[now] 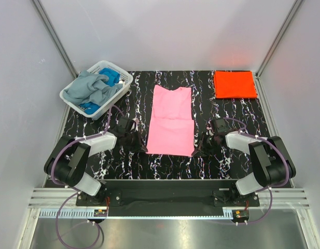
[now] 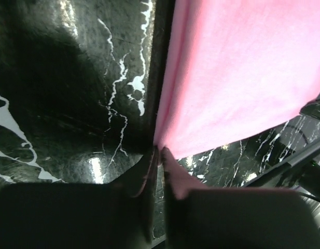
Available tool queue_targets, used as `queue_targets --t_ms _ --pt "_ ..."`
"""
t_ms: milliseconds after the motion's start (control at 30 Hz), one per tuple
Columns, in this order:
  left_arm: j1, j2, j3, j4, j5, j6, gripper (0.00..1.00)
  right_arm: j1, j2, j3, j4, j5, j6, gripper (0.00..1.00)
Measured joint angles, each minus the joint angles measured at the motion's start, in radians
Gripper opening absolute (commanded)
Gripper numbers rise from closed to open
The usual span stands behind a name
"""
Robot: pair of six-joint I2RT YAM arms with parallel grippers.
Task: Fold and stack the t-shirts
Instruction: Fold the tshirt
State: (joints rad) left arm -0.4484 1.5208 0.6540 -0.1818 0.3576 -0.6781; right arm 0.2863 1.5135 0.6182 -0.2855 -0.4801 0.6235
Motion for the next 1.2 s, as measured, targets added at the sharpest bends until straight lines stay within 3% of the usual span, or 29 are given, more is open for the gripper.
queue_targets --t_ms 333,533,967,1200 --pt "-0.047 -0.029 0.001 -0.033 -0.032 -0.012 0.00 0.011 -0.048 -0.005 -0.051 0.042 0.003 0.00" --pt "-0.123 -0.150 -0.029 -0.127 -0.068 -0.058 0.00 0.027 -0.167 -0.009 -0.160 0.088 0.014 0.00" --pt "-0.157 -0.394 -0.045 -0.275 -0.093 -0.127 0.00 0.079 -0.429 -0.033 -0.303 0.099 0.040 0.00" --pt "-0.144 -0.379 0.103 -0.397 -0.125 -0.114 0.00 0.081 -0.414 0.093 -0.409 0.126 0.035 0.00"
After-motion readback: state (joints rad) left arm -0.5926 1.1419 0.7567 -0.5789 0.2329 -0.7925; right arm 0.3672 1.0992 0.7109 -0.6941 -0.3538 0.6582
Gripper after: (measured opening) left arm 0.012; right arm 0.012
